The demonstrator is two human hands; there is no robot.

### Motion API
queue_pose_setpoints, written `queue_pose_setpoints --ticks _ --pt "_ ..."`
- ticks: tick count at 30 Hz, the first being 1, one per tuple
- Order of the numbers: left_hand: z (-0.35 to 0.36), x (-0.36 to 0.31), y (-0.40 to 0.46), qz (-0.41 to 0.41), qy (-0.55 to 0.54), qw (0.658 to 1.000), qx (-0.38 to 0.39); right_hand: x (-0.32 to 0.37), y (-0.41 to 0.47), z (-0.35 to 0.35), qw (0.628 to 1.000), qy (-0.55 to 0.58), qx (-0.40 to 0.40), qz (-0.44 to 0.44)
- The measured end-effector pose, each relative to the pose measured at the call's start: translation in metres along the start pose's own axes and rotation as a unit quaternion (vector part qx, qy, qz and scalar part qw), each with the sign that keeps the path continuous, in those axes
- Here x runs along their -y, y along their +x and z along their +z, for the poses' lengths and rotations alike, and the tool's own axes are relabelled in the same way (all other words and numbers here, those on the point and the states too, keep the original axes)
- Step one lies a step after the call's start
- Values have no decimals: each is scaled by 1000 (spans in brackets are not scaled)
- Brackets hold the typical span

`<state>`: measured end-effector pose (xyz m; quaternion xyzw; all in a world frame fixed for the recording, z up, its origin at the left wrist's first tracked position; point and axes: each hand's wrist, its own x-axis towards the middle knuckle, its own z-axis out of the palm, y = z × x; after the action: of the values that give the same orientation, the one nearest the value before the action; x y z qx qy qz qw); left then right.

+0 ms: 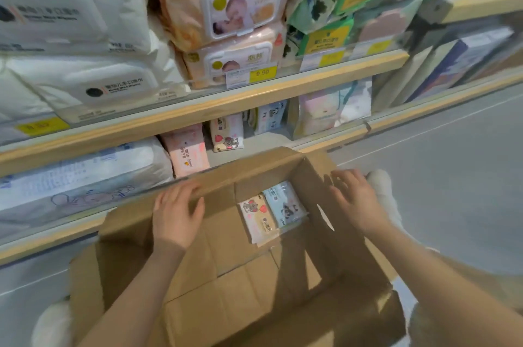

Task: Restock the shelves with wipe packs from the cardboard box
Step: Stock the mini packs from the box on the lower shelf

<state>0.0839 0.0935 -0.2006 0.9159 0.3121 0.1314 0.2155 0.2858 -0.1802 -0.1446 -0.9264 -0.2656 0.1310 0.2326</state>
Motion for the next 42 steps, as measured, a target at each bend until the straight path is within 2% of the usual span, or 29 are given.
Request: queue_pose_setpoints --ticks 3,6,9,11,13,20,25,31,35,37,39,40,42 --pt "8 -25 -5 23 -22 1000 0 -18 -14 12 999 -11 38 -2" --pt "27 -52 -16 79 -48 994 60 -24 -16 30 1000 2 11 2" --pt "54 -74 -22 88 -72 987 113 -24 -18 39 1000 18 3 9" --pt "75 -84 -20 58 -88 983 148 -24 -17 42 1000 21 8 10" --pt "97 -98 -18 -16 -119 976 180 -27 -16 41 999 32 9 13" --pt "163 -123 -5 -182 -184 947 191 -27 -17 42 999 45 -2 6" --pt "180 -127 4 -196 -188 943 191 -31 -16 44 999 39 -6 2" --pt "155 -98 -8 -174 -233 936 197 -31 -17 43 999 32 -9 2" --pt "122 -63 -27 -202 -225 933 197 -33 -16 37 999 1 -40 0" --pt "105 -46 -37 -220 -242 926 190 -23 -13 33 996 -30 -79 -29" --pt "93 -33 -44 -251 -254 912 201 -7 -13 35 990 -42 -99 -93" --pt "87 -27 -47 -269 -254 904 212 0 -13 41 989 -34 -85 -116" --pt "80 -13 -52 -291 -246 898 220 11 -12 58 995 -2 -15 -100"
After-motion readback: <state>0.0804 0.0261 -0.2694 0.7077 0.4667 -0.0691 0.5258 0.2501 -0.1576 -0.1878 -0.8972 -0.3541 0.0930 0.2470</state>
